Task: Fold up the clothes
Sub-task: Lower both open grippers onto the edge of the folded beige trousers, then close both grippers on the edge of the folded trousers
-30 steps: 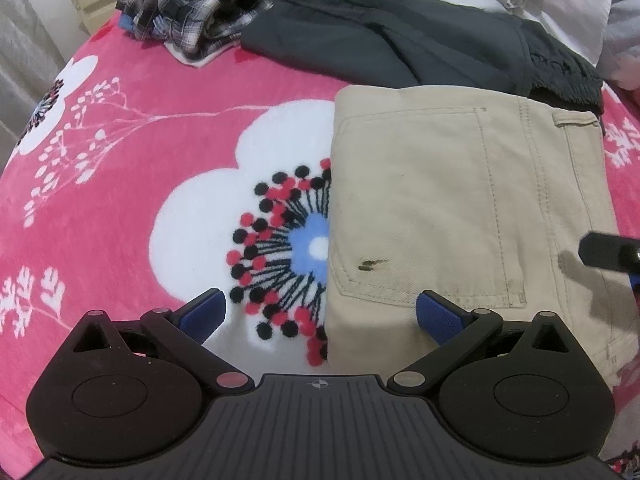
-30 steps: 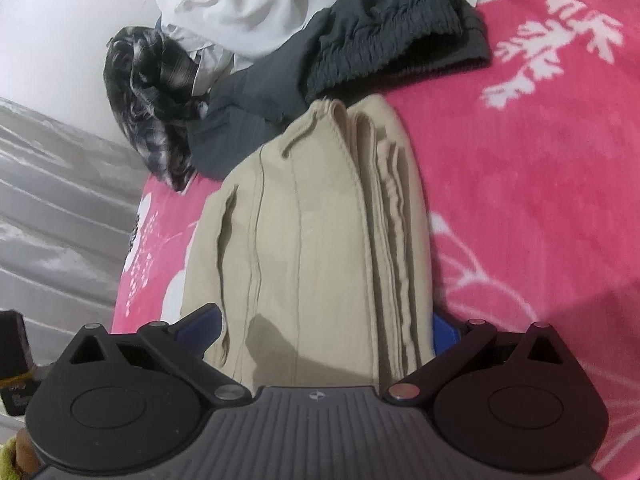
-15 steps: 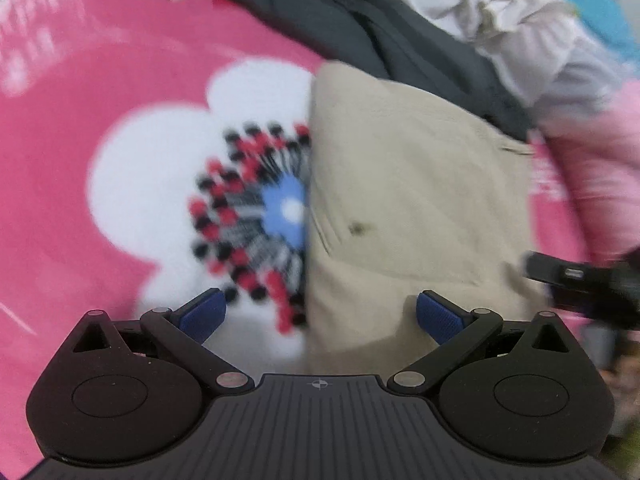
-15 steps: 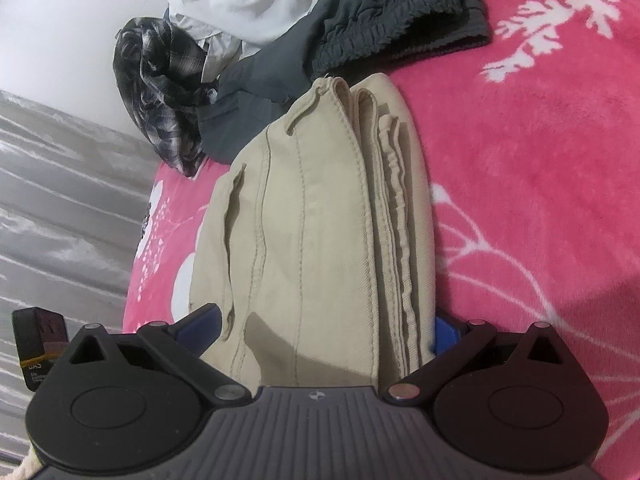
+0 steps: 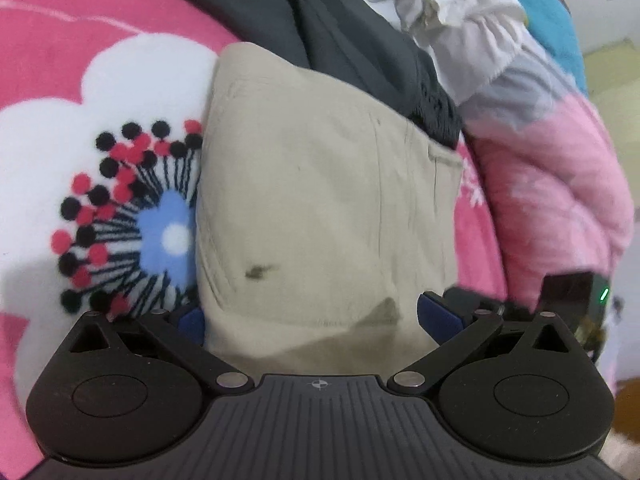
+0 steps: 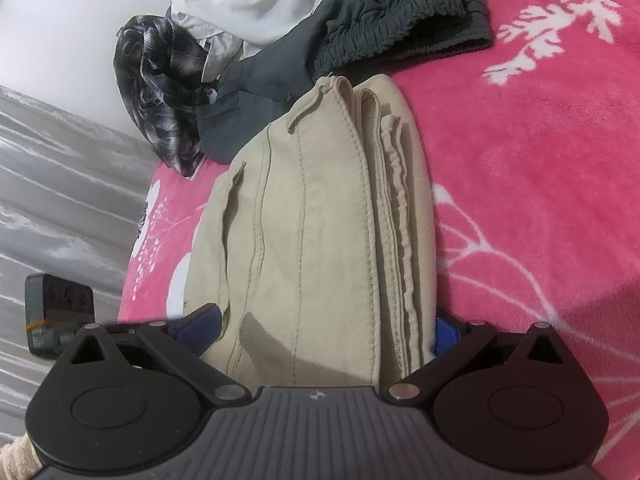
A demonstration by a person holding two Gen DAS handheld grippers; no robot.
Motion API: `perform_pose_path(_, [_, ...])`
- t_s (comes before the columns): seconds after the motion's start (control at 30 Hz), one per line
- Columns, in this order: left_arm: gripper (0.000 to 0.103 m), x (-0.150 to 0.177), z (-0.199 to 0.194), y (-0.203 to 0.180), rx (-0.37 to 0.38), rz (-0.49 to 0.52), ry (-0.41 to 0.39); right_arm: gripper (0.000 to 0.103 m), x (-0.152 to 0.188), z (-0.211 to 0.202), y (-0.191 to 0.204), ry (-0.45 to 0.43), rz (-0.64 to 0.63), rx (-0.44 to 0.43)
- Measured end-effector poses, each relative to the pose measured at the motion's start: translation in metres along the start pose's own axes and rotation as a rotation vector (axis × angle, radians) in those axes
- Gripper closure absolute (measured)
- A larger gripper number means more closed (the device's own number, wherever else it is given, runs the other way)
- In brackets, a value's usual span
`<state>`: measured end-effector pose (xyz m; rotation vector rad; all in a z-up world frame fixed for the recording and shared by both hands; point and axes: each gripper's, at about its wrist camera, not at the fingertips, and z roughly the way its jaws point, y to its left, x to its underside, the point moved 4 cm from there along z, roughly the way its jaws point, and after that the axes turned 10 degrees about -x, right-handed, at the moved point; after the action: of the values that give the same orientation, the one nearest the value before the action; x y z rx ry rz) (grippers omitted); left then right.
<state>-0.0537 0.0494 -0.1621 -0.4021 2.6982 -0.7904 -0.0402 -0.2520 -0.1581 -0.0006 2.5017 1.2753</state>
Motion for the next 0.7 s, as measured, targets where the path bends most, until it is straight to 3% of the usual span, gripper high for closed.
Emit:
perform_pose_path(0.23, [0.000, -0.022, 0.005, 0.015, 0.111, -0.134, 0.026, 0.000, 0.001, -0.001, -0.001, -0.011, 0.013, -0.014])
perform_pose_path(0.47, [0.000, -0.039, 0.014, 0.014, 0.142, -0.150, 0.018, 0.000, -0.023, 0.004, -0.013, -0.039, 0.127, -0.097])
perform_pose_path(0.7, [0.000, -0.041, 0.018, 0.016, 0.166, -0.135, -0.011, 0.000, -0.044, 0.022, -0.016, -0.046, 0.126, -0.141])
